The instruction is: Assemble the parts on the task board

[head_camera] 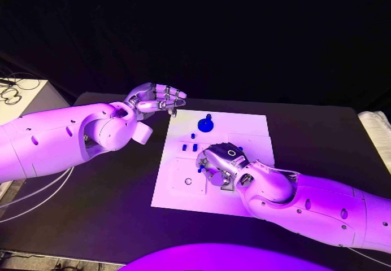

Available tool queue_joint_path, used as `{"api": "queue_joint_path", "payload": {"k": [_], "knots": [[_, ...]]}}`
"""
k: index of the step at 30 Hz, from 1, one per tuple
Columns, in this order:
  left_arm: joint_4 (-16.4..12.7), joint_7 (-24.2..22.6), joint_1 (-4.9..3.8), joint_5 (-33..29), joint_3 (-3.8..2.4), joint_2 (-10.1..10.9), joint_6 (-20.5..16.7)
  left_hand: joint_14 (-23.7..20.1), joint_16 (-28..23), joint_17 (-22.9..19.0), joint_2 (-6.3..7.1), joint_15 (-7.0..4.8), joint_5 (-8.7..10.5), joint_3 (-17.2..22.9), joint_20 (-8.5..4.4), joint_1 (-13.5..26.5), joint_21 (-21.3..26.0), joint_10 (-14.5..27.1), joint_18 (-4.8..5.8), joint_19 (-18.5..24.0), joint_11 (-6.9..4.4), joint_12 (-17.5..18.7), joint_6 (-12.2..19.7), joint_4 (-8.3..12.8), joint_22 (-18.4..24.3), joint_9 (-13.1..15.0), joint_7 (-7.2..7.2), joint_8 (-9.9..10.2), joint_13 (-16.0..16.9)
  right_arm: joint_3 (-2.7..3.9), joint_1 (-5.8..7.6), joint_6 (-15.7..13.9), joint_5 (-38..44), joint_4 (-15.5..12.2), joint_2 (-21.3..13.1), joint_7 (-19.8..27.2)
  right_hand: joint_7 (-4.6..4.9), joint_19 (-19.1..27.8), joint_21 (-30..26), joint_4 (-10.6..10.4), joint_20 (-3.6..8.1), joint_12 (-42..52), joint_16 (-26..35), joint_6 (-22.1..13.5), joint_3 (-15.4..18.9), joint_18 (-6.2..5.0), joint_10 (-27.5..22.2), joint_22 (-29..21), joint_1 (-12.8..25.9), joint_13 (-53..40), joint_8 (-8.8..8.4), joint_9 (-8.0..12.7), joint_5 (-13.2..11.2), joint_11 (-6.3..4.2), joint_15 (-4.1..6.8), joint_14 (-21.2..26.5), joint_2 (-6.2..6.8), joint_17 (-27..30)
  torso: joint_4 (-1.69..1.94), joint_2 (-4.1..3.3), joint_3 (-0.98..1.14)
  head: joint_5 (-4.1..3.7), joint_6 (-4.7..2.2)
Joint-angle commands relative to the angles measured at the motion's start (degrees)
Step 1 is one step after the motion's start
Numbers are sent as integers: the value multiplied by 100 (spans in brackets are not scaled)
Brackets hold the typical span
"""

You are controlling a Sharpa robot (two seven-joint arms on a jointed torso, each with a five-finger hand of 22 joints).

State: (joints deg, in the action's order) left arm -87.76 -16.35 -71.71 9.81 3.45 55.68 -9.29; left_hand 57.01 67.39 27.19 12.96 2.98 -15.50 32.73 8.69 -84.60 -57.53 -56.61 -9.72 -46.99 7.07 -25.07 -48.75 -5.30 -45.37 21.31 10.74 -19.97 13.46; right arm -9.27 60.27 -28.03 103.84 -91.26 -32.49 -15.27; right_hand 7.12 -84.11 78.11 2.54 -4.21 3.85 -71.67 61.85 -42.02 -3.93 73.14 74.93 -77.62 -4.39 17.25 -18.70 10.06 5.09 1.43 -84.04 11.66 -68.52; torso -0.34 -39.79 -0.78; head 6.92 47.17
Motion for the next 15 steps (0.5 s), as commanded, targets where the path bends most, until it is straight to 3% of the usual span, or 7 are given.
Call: {"api": "queue_joint_path", "payload": {"k": [1,11,15], "knots": [[4,-10,-4,-31,-5,-9,95,3,-25,-9,-37,-7,-6,-25,-27,22,-1,31,-81,-9,-6,-36,17,19,-3,-6,25,-29,1,1,-4,71,222,-3,-4,-75,-1,-75,44,42,32,36,-37,21,-62,87,255,262,-40,-180,19,2,13,-211,37,-234,-98,-17,-11,2,1,7,8],[14,-5,-4,-30,-5,-6,84,3,-25,-9,-37,-7,-6,-25,-27,22,-1,31,-81,-9,-6,-36,17,19,-3,-6,25,-29,1,-15,-5,607,61,-15,67,141,4,-70,41,47,29,29,-32,23,-54,86,257,260,-6,-184,20,-8,7,-207,33,-231,-82,-1,-5,1,-3,-3,20],[16,-1,-4,-29,-5,-4,83,2,-29,-10,-41,-5,-7,-24,-24,25,3,49,-82,-8,-3,-35,25,19,-1,-13,27,-29,-2,-29,-5,693,34,-7,92,179,7,-64,36,51,25,16,-31,16,-44,84,245,257,24,-185,16,-16,3,-203,29,-227,-69,10,-7,3,-3,-5,29]]}}
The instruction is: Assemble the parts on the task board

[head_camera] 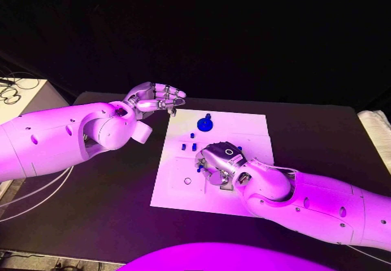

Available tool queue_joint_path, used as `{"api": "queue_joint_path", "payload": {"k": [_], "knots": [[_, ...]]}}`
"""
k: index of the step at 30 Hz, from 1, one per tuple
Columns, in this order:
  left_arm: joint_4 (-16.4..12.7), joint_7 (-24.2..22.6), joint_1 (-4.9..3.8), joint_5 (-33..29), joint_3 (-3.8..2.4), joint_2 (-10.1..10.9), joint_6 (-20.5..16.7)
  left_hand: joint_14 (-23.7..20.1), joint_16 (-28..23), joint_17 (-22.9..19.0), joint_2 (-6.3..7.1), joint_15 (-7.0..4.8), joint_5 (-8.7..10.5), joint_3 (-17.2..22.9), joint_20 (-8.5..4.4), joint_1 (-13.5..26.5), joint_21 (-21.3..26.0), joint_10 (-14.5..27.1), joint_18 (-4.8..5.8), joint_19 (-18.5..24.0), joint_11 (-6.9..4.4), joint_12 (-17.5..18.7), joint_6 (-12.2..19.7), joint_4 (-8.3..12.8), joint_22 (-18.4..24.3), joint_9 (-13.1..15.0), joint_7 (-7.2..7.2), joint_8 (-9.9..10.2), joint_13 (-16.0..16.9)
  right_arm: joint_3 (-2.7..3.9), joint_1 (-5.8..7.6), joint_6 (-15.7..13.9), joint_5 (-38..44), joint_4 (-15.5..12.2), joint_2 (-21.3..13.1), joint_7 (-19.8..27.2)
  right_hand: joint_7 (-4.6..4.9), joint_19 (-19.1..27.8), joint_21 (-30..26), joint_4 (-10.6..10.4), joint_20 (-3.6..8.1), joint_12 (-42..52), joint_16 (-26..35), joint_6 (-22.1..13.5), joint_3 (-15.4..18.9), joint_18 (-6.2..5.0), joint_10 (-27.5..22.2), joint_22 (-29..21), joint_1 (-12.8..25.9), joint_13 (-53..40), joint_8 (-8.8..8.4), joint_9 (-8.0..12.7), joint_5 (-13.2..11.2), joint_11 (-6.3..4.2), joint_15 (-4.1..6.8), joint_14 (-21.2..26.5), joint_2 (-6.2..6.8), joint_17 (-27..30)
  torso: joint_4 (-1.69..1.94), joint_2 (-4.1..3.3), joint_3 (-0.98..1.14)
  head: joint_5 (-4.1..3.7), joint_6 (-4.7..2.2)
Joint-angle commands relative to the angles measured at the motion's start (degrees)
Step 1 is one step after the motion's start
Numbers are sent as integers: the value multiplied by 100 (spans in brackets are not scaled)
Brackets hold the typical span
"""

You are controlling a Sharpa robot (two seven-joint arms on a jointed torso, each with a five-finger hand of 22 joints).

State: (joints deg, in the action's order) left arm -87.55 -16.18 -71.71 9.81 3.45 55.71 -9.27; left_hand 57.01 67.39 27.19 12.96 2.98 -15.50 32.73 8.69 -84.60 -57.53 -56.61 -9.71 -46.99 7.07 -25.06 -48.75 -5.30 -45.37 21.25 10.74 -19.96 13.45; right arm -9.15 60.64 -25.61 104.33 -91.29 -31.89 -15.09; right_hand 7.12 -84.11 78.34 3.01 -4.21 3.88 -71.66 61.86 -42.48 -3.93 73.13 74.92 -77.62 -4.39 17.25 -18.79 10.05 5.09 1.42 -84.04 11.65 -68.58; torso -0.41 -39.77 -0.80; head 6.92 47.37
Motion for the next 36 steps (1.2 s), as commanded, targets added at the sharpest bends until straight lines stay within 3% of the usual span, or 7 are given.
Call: {"api": "queue_joint_path", "payload": {"k": [1,15,26,36], "knots": [[-5,-17,-4,-29,-5,-5,80,2,-29,-10,-41,-5,-7,-24,-24,25,3,50,-82,-8,-3,-35,25,19,-1,-7,27,-29,-2,-44,-42,447,-20,-1,36,167,9,-61,9,6,24,8,-33,9,5,83,239,255,32,-185,13,-9,4,-202,28,-226,-64,17,-1,1,-1,-4,11],[16,16,-4,-24,-5,2,94,2,-31,-10,-44,-4,-8,-22,-24,24,5,58,-83,-8,-2,-36,27,22,0,-10,28,-30,-3,-54,-42,189,-53,37,42,132,27,-46,8,-6,-2,-23,-59,-51,142,82,149,267,198,-183,-19,-46,-11,-179,4,-216,7,41,-3,0,2,-9,14],[53,55,-5,-20,-5,4,110,0,-33,-10,-43,-3,-8,-23,-23,27,6,70,-83,-8,1,-33,31,22,1,-13,30,-30,-5,-55,-44,-219,-17,-10,22,90,23,-48,18,-2,-7,-18,-75,-57,194,84,137,282,233,-186,-23,-59,-13,-181,2,-216,44,39,4,2,2,-12,9],[65,82,-5,-16,-5,8,109,-3,-37,-11,-46,-1,-9,-19,-22,22,8,88,-84,-8,4,-30,35,27,2,-17,31,-31,-9,-55,-46,-177,-176,-46,18,189,17,-42,13,-26,-14,-17,-86,-70,281,82,121,282,310,-190,-37,-73,-16,-180,0,-212,95,54,-3,2,-2,3,22]]}}
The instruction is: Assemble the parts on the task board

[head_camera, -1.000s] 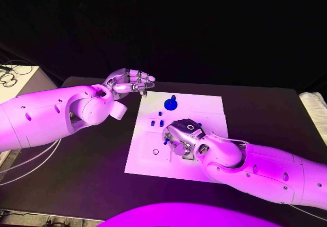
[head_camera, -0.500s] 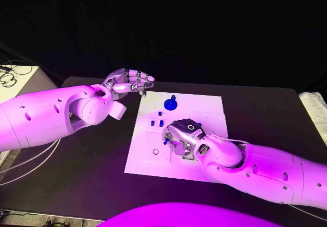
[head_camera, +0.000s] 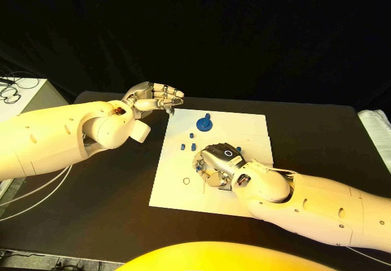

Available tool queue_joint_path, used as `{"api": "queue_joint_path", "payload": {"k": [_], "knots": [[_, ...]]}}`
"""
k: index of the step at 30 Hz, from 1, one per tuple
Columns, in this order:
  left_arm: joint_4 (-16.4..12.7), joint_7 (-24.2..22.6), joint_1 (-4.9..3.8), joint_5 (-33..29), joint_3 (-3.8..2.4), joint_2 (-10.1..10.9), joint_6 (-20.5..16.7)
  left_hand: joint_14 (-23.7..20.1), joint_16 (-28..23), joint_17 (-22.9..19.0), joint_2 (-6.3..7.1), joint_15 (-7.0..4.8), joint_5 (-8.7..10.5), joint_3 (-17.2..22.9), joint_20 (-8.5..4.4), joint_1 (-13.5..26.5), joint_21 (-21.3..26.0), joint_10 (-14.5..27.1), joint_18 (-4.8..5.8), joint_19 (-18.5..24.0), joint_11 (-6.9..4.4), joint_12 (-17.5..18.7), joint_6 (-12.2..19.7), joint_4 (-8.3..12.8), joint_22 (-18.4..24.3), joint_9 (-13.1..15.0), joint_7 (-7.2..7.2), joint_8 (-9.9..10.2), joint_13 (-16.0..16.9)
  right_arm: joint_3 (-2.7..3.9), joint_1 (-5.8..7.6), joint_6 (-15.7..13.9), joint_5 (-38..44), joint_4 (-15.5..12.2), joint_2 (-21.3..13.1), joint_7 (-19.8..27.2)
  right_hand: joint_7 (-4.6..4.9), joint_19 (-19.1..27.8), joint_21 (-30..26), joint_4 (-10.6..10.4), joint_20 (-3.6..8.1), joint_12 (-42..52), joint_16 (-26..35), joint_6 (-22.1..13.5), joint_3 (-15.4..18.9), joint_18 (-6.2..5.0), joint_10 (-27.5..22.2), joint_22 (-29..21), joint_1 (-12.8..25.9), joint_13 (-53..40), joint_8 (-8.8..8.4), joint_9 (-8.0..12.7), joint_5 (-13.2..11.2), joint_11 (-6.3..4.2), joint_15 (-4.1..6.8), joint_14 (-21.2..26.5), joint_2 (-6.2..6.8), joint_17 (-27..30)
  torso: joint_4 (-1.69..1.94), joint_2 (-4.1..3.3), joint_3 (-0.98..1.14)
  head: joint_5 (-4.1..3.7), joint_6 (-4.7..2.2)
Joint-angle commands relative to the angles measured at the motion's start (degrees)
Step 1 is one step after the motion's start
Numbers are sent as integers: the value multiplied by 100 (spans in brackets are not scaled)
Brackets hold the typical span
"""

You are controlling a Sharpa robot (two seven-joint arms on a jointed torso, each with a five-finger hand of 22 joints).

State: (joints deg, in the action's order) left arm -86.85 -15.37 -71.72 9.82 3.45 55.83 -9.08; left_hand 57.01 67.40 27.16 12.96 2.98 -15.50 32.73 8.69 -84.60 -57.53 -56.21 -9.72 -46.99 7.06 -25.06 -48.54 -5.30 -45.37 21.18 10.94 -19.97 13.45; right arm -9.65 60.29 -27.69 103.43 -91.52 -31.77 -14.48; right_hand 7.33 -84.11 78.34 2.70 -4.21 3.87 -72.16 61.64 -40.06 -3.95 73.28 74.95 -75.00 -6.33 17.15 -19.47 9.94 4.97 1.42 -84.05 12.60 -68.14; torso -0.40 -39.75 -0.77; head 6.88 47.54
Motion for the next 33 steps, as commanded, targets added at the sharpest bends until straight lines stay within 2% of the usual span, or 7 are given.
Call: {"api": "queue_joint_path", "payload": {"k": [1,14,15,17,22,29,33], "knots": [[-5,2,-4,-17,-5,-3,91,-3,-37,-8,-46,-1,-9,-19,-22,22,8,48,-84,-8,5,-30,14,27,2,-10,10,-31,-8,-5,-11,42,-97,-24,7,135,-3,-42,14,6,-14,-16,-36,-48,39,83,106,279,48,5,-27,-5,-5,-168,0,-211,0,10,-4,0,-5,6,5],[-11,41,-5,-12,-5,4,100,-3,-37,-8,-46,-1,-9,-19,-22,22,8,48,-84,-8,5,-30,14,27,2,-10,10,-31,-8,-5,-10,330,-129,27,26,52,5,-22,-23,-14,-23,-38,-46,-95,85,75,7,248,91,20,-62,-8,3,-147,-14,-205,26,24,2,1,-8,5,20],[-12,45,-5,-12,-5,4,101,-3,-37,-8,-46,-1,-9,-19,-22,22,8,48,-84,-8,5,-30,14,27,2,-10,10,-31,-8,-5,-10,343,-128,33,29,43,22,13,-87,-19,-45,-26,-50,-160,112,60,-128,189,105,46,-107,-4,-328,-134,-44,-193,53,39,0,0,-7,7,22],[-12,51,-5,-12,-5,4,105,-4,-40,-8,-52,0,-10,-15,-21,19,8,59,-84,-8,7,-29,18,31,3,-13,12,-32,-10,-5,-10,346,-127,39,33,36,48,51,-164,-45,-63,-42,-88,-201,125,42,-253,116,151,70,-140,2,-339,-85,-68,-200,88,13,-2,0,-6,8,27],[-12,63,-5,-11,-5,1,113,-4,-40,-8,-52,0,-10,-15,-21,19,8,59,-84,-8,7,-29,18,31,3,-13,12,-32,-10,-5,-10,292,-138,44,37,46,81,169,-398,-79,-120,-43,7,-287,153,-13,-593,-105,217,137,-215,15,-348,-11,-128,-144,190,178,-6,5,-4,14,28],[-6,72,-5,-11,-5,-3,117,-4,-40,-8,-52,0,-10,-15,-21,19,8,59,-84,-8,7,-29,18,31,3,-13,12,-32,-10,-5,-10,144,-161,28,16,63,99,282,-643,-105,-160,-14,101,-362,263,-70,-852,-329,251,195,-293,30,-353,26,-162,-75,267,335,-3,6,0,5,20],[-2,74,-5,-11,-5,-5,118,-4,-40,-8,-52,0,-10,-15,-21,19,8,59,-84,-8,7,-29,18,31,3,-13,12,-32,-10,-5,-10,-11,-167,-11,-35,51,114,439,-994,-118,-190,11,228,-526,477,-148,-1158,-650,202,242,-441,73,-332,58,-196,23,269,541,-1,3,2,1,8]]}}
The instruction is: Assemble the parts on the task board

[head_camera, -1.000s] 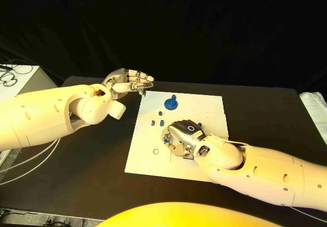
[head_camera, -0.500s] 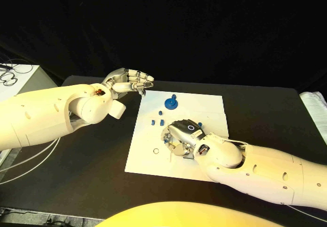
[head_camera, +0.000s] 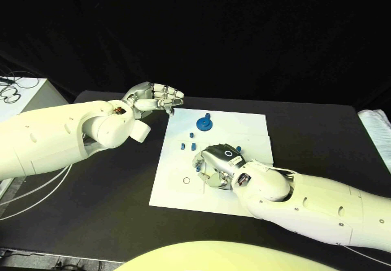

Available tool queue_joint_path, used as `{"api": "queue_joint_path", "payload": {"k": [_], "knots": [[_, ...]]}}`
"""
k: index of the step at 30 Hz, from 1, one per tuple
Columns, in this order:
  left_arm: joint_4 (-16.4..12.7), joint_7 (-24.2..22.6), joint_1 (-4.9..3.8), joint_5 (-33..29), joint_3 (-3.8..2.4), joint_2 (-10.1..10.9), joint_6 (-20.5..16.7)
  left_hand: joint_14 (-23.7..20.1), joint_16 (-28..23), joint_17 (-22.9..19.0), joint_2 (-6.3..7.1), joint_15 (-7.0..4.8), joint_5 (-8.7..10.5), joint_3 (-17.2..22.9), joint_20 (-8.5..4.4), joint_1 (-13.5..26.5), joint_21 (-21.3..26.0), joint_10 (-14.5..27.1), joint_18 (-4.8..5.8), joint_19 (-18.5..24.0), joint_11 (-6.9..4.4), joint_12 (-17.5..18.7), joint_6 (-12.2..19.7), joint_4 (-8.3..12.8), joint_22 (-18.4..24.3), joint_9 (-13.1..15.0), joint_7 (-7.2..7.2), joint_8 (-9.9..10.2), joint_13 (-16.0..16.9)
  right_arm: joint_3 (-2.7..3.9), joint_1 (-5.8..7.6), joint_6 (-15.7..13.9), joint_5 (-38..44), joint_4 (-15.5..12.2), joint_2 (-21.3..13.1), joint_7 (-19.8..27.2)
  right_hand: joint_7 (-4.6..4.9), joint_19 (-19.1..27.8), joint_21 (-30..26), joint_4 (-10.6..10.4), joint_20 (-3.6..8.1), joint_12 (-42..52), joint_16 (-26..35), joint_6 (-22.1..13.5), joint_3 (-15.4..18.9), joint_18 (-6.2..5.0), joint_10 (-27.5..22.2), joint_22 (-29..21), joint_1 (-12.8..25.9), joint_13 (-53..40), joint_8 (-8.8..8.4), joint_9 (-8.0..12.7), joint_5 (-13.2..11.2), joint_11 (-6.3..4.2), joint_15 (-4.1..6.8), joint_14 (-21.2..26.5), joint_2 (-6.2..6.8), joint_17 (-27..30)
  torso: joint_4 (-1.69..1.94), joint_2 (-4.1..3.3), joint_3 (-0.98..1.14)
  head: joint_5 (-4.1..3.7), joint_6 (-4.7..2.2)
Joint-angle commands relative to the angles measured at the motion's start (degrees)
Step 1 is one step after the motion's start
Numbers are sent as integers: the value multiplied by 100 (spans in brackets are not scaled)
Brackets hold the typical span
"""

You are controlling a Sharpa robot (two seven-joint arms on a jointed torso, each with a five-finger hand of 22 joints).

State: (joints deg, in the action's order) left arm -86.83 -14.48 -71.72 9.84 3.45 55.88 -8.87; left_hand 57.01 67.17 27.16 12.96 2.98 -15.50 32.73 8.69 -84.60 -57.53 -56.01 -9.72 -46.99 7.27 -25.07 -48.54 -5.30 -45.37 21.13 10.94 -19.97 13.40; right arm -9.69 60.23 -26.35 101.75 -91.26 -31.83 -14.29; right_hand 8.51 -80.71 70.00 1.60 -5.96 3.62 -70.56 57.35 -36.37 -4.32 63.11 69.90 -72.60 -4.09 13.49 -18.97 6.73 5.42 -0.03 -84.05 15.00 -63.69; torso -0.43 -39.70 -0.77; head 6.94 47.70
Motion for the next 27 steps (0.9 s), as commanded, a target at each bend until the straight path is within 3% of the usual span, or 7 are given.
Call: {"api": "queue_joint_path", "payload": {"k": [1,8,15,20,25,27], "knots": [[-2,-13,-4,-12,-5,-10,98,-4,-18,-9,-52,0,-9,-15,-21,18,8,39,-84,-8,-14,-29,18,31,3,-9,13,-32,-5,-1,-5,-185,0,-58,-52,26,-9,120,-220,-6,-21,55,69,-118,178,-122,-191,-197,-66,18,-102,30,-3,17,-52,33,25,112,2,-1,2,-6,-10],[11,-12,-4,-12,-5,-16,107,-5,-21,-9,-60,3,-9,-12,-19,19,9,50,-84,-9,-10,-30,22,31,3,-13,15,-33,-7,22,17,-433,-43,-272,-268,7,-30,166,-404,-33,-35,147,85,-194,469,-153,-369,-351,-177,17,-217,62,33,35,-66,74,-23,200,-15,13,-7,-32,-41],[22,-17,-3,-12,-4,-27,116,-5,-21,-9,-60,3,-9,-12,-19,19,9,50,-84,-9,-10,-30,22,31,3,-13,15,-33,-7,85,166,-516,-360,-551,-601,65,-42,154,-495,-102,-42,270,26,-228,763,-164,-483,-419,-276,12,-311,92,51,43,-72,63,-79,204,-16,17,-9,-99,-96],[-4,-44,-3,-13,-4,-27,140,-6,-23,-9,-64,5,-8,-12,-18,19,9,58,-83,-10,-8,-33,25,34,3,-17,17,-35,-8,144,429,-195,-828,-780,-1039,109,-20,-118,-46,-181,13,538,-228,-160,707,-61,-190,13,-308,-19,-360,105,83,-26,-12,-81,-117,-38,-16,24,-13,-175,-153],[-50,-74,-2,-18,-3,-13,154,-7,-25,-9,-53,10,-3,-26,-12,44,14,67,-81,-6,-4,-39,33,25,6,-23,18,-38,-9,170,776,309,-1292,-884,-1484,167,-3,-156,6,-216,20,541,-296,-194,744,-47,-217,65,-249,2,-408,119,172,-23,-11,-108,-36,-102,-29,27,-19,-219,-208],[-62,-81,-1,-20,-3,-11,157,-7,-25,-9,-53,10,-3,-26,-12,44,14,67,-81,-6,-4,-39,33,25,6,-23,18,-38,-9,175,886,483,-1358,-883,-1618,186,-41,-146,-24,-247,18,517,-355,-230,915,-53,-328,44,-229,17,-449,127,261,-19,-20,-125,6,-151,-30,28,-19,-228,-217]]}}
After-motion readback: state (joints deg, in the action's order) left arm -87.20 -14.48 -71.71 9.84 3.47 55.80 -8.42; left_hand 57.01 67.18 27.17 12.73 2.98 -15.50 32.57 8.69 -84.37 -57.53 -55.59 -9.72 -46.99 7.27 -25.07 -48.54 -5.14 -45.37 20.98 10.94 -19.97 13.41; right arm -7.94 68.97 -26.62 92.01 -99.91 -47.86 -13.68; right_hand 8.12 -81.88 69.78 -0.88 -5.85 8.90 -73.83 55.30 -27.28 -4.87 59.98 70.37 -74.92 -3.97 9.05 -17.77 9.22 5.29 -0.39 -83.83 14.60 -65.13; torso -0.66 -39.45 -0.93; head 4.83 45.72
